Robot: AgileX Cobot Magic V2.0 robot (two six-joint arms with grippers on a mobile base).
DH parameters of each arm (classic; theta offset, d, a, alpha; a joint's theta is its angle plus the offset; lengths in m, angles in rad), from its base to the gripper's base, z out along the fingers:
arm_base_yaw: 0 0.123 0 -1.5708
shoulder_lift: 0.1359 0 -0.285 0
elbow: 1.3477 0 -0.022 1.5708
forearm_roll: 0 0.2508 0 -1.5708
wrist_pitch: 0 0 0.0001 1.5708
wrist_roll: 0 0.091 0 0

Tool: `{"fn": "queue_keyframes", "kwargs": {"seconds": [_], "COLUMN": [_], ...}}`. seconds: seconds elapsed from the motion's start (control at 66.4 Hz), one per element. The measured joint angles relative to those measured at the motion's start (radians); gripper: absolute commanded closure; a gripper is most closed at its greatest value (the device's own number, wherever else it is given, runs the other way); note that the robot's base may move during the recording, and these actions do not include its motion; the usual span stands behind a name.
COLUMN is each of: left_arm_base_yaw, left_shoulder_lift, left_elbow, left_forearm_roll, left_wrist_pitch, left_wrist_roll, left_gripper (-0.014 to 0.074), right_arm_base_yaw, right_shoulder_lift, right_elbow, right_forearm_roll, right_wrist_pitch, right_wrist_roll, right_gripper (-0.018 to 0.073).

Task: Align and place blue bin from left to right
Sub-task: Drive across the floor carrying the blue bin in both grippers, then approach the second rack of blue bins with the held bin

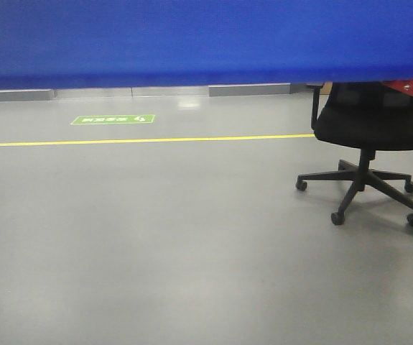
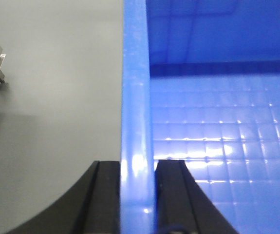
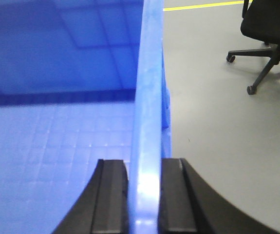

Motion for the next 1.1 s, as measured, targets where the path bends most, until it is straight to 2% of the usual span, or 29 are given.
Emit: {"fn": "queue_keyframes", "kwargs": {"seconds": [1.1], "left_arm_base_yaw": [0.000], "left_shoulder_lift": [0.000], "left_elbow": [0.001], "left_forearm_roll": [0.005], "left_wrist_pitch": [-0.029], "left_wrist_roll": [0.000], "left_gripper": [0.0707], "right_arm_base_yaw": [-0.005], "right_shoulder_lift": [-0.004], "right_elbow": [0.000], "right_forearm_roll": [-0.010], "right_wrist_pitch": [0.000], "right_wrist_roll": [0.001], "right_gripper": [0.0629]}}
